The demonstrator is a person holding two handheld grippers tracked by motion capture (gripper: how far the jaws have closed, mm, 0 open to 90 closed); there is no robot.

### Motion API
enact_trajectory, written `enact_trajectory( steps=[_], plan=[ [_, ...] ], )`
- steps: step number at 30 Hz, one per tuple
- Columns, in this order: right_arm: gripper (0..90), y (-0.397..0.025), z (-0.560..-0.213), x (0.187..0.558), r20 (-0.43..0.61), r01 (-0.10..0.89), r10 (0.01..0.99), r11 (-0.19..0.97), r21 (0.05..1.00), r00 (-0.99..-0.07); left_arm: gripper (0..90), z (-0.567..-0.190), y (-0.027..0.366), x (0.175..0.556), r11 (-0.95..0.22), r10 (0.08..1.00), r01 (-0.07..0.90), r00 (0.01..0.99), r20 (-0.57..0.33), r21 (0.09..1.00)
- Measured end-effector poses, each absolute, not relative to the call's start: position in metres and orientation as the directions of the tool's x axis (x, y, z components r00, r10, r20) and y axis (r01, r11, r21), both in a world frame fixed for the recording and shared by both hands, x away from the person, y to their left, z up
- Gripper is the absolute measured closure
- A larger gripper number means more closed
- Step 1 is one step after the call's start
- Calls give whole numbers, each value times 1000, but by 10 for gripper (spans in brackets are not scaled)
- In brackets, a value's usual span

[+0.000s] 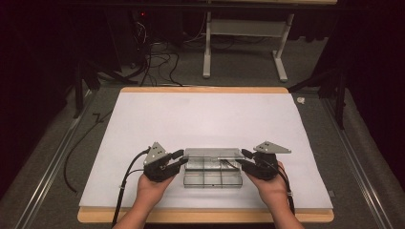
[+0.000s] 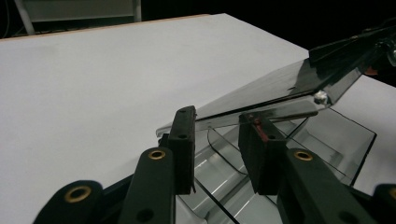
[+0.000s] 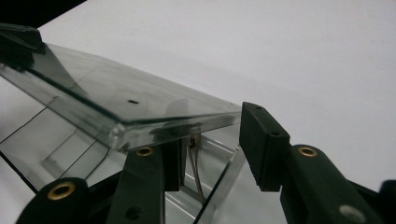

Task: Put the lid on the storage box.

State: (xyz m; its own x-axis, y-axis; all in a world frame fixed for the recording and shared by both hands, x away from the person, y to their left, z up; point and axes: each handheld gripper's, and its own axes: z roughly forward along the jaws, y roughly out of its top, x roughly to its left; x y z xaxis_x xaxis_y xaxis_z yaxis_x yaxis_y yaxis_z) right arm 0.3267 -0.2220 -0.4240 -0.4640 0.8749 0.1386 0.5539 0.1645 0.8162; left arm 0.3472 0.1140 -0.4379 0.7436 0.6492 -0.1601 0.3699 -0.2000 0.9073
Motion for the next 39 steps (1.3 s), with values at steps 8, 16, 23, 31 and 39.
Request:
enact_trajectory(
  steps=[8,16,23,31,39],
  plan=[
    [646,-230,-435,316,145,576,880,164,801,-452,692,-445,115,340,-218,644,365,751,-148,905],
    [656,-234,-435,306,138,571,882,166,804,-450,692,-451,116,334,-235,643,364,754,-136,901],
    [659,-234,-439,301,120,566,887,176,805,-446,700,-455,116,329,-256,640,361,759,-123,897],
    [662,-233,-443,299,101,570,893,189,799,-438,707,-458,118,325,-285,631,353,769,-103,891],
    [663,-231,-447,298,81,574,893,212,791,-442,717,-460,119,320,-305,625,341,776,-84,889]
  ],
)
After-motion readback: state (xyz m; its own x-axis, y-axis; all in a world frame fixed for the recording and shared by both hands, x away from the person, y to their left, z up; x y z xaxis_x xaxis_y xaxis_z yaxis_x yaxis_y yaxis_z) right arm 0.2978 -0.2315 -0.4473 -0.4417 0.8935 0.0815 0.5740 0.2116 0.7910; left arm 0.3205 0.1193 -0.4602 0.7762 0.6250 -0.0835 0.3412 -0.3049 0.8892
